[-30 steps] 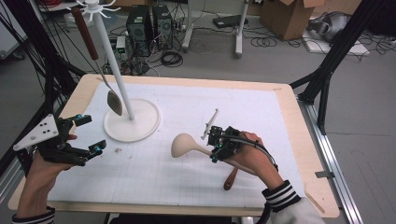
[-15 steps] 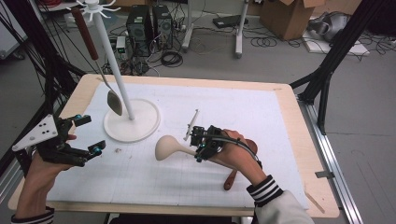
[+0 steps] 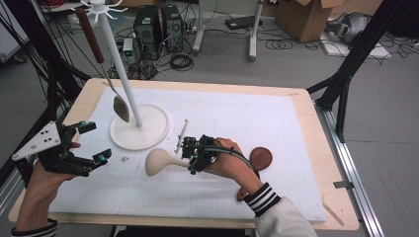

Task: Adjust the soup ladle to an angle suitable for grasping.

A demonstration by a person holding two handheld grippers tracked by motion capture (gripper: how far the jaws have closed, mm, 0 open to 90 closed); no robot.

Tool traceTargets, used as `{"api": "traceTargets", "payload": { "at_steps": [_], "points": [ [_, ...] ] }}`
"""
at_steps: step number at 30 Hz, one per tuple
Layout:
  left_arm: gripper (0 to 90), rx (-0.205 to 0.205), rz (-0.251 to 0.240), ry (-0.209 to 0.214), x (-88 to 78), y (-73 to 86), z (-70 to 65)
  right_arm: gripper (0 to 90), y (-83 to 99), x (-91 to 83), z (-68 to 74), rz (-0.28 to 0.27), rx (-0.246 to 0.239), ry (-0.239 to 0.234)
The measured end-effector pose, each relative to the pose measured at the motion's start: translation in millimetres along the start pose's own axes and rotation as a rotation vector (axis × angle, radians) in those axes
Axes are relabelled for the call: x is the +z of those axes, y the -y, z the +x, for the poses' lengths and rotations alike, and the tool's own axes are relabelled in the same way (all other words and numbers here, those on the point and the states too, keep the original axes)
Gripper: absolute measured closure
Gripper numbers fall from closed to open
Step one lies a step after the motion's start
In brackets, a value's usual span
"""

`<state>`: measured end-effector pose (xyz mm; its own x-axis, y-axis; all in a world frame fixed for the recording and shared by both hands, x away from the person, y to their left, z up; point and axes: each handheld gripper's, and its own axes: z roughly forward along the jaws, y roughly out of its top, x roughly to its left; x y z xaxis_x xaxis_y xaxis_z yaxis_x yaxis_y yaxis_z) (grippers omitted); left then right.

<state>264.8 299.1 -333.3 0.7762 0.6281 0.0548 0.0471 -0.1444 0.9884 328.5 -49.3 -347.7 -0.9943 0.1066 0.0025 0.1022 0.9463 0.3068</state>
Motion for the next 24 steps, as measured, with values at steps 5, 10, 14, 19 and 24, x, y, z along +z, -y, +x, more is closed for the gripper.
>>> {"api": "traceTargets", "payload": {
  "at_steps": [5, 10, 14, 19, 24],
  "points": [
    [1.7, 0.001, -0.001, 0.001, -0.3, -0.2, -0.2, 78.6, -11.7, 9.4, 3.2, 0.014, -0.03, -0.006],
    [1.7, -0.001, -0.002, 0.006, 0.0, -0.2, -0.4, 78.6, -19.6, 19.2, 6.7, 0.015, -0.053, -0.023],
    [1.7, 0.002, 0.001, 0.01, 0.4, -0.5, -1.0, 78.6, -24.5, 26.9, 9.0, 0.017, -0.056, -0.035],
    [1.7, 0.001, 0.0, 0.01, 0.3, -0.5, -0.9, 78.6, -28.4, 32.7, 10.7, 0.031, -0.071, -0.038],
    [1.7, 0.001, -0.002, 0.013, -0.2, -0.9, -1.2, 78.6, -28.8, 36.9, 11.4, 0.03, -0.069, -0.043]
  ]
}}
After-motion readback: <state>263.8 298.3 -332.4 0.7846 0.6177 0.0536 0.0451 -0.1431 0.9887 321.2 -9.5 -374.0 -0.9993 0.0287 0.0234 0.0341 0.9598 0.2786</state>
